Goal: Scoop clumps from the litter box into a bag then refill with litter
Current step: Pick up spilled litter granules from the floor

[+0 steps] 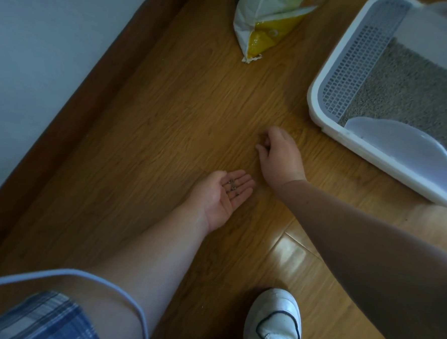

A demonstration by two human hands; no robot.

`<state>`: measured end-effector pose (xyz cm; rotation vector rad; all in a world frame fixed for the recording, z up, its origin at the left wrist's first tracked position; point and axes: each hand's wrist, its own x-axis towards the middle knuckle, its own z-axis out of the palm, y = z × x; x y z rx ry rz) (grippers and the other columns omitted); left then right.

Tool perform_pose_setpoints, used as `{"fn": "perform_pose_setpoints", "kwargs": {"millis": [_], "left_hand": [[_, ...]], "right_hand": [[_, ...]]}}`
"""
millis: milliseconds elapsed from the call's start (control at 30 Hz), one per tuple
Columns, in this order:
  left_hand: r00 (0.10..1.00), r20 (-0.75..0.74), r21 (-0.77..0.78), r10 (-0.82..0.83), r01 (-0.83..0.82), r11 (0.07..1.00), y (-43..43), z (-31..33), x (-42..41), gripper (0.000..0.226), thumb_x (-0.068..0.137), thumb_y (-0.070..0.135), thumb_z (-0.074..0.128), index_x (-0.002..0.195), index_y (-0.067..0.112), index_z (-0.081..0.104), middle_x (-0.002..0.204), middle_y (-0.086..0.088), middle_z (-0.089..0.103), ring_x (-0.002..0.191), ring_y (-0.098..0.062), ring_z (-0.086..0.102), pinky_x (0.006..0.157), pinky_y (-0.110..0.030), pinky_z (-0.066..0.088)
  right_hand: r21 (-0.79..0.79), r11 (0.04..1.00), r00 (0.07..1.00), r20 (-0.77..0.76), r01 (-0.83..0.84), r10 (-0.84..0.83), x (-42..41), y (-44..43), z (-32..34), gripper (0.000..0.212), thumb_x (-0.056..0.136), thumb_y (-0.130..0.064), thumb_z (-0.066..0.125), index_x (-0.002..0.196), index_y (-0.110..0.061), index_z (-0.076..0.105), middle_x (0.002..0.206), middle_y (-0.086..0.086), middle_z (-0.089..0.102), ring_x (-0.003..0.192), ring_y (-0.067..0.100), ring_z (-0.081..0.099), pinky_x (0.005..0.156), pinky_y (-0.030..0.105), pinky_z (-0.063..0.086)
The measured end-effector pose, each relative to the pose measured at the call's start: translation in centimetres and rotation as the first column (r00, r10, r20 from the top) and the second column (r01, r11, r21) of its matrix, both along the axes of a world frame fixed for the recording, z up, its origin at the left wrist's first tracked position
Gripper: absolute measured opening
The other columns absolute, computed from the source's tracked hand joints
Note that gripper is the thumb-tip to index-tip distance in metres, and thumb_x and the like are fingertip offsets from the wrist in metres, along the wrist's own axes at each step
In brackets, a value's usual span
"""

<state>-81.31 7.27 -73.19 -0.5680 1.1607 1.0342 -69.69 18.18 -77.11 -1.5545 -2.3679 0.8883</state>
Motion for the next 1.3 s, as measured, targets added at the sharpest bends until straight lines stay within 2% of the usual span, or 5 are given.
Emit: {"fn": "perform_pose_setpoints", "kwargs": {"millis": [467,833,933,1033,1300], "left_hand": [[1.000,-0.012,-0.022,-0.002,0.002,1.000,-0.1,0.4,0.2,0.040,0.107,0.021,0.031,0.119,-0.006,0.059,0.119,-0.024,0.064,0.106,-0.031,0.064,0.094,-0.040,0.052],[1.000,0.001,0.010,0.023,-0.023,1.000,-0.9,0.3,0.7,0.035,0.104,0.017,0.035,0.097,0.000,0.064,0.092,-0.018,0.067,0.085,-0.026,0.068,0.078,-0.035,0.058],[1.000,-0.015,0.015,0.014,-0.014,1.000,-1.1,0.2,0.7,0.036,0.105,0.019,0.035,0.111,-0.004,0.062,0.112,-0.022,0.067,0.105,-0.030,0.066,0.093,-0.039,0.053],[1.000,-0.009,0.021,-0.010,0.010,1.000,-1.5,0.6,0.0,0.037,0.106,0.020,0.035,0.122,-0.004,0.059,0.121,-0.023,0.065,0.113,-0.032,0.063,0.100,-0.041,0.051],[1.000,-0.015,0.012,0.010,-0.010,1.000,-2.5,0.7,-1.6,0.039,0.107,0.022,0.036,0.123,-0.004,0.060,0.119,-0.022,0.068,0.113,-0.031,0.066,0.104,-0.043,0.050]], "right_hand": [[0.007,1.000,0.999,0.045,-0.014,0.014,-0.4,0.7,-0.2,0.009,0.096,-0.016,0.053,0.092,-0.011,0.059,0.095,0.003,0.054,0.087,0.021,0.054,0.076,0.042,0.050],[0.016,0.979,0.958,-0.205,-0.204,0.203,2.7,-6.3,3.6,0.024,0.094,-0.006,0.055,0.107,-0.015,0.072,0.097,-0.002,0.063,0.095,0.015,0.056,0.085,0.028,0.048],[0.085,0.984,0.987,-0.038,-0.155,0.159,3.8,-4.4,2.1,0.037,0.093,-0.005,0.052,0.127,-0.011,0.064,0.121,0.008,0.063,0.112,0.028,0.055,0.101,0.040,0.044],[0.000,0.972,0.945,0.235,-0.236,0.229,3.8,-2.7,1.1,0.056,0.100,-0.023,0.044,0.155,-0.015,0.031,0.161,0.004,0.030,0.150,0.023,0.020,0.124,0.037,0.012],[-0.033,0.863,0.805,0.343,-0.504,0.483,3.2,-5.5,-0.1,0.063,0.104,-0.037,0.031,0.160,-0.017,0.009,0.167,0.000,0.003,0.153,0.015,-0.004,0.124,0.038,-0.004]]}}
